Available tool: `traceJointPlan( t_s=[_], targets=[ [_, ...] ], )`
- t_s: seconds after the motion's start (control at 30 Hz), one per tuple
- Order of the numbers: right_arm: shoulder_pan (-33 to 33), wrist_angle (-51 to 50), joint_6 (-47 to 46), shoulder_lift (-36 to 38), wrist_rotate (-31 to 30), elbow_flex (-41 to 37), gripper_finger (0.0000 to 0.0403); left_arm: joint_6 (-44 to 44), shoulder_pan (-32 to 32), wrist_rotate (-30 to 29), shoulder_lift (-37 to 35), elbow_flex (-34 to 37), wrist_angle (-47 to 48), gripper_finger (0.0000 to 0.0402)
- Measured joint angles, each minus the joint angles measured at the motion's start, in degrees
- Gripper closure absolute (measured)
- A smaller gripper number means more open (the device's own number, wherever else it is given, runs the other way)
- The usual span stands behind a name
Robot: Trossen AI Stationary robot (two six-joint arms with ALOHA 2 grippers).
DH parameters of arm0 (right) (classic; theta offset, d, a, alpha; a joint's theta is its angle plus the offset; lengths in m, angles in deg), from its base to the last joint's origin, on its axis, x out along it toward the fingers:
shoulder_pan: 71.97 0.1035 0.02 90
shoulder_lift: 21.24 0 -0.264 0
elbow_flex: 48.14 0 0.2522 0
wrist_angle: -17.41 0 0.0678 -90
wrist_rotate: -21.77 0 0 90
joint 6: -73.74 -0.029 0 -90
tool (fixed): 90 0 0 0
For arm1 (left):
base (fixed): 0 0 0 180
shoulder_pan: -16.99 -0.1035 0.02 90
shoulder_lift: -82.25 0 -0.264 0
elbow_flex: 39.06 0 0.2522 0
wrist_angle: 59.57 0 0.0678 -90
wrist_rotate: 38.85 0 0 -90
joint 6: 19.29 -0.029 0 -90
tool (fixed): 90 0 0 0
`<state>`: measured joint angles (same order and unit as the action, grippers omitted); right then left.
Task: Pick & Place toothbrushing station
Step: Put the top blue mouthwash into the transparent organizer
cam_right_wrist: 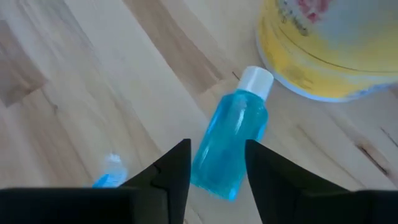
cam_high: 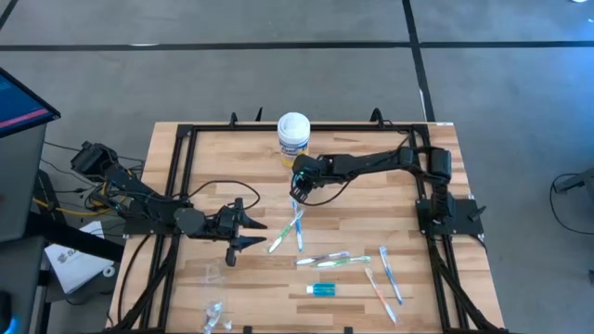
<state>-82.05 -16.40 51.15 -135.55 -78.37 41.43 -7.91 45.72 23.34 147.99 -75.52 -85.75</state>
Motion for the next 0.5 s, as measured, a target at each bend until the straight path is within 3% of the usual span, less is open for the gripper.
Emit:
traceJointPlan(
  t_s=[0.27, 0.5],
  targets=[
    [-0.6, -1.2, -1.5, -2.5, 0.0, -0.2, 0.0200, 0.0, 0.1, 0.0, 0.0, 0.0, 0.1, 0.0257],
    [-0.5, -0.9, -1.5, -2.3, -0.3, -0.1, 0.0190, 0.0, 0.1, 0.0, 0.0, 0.0, 0.1, 0.0257]
  ],
)
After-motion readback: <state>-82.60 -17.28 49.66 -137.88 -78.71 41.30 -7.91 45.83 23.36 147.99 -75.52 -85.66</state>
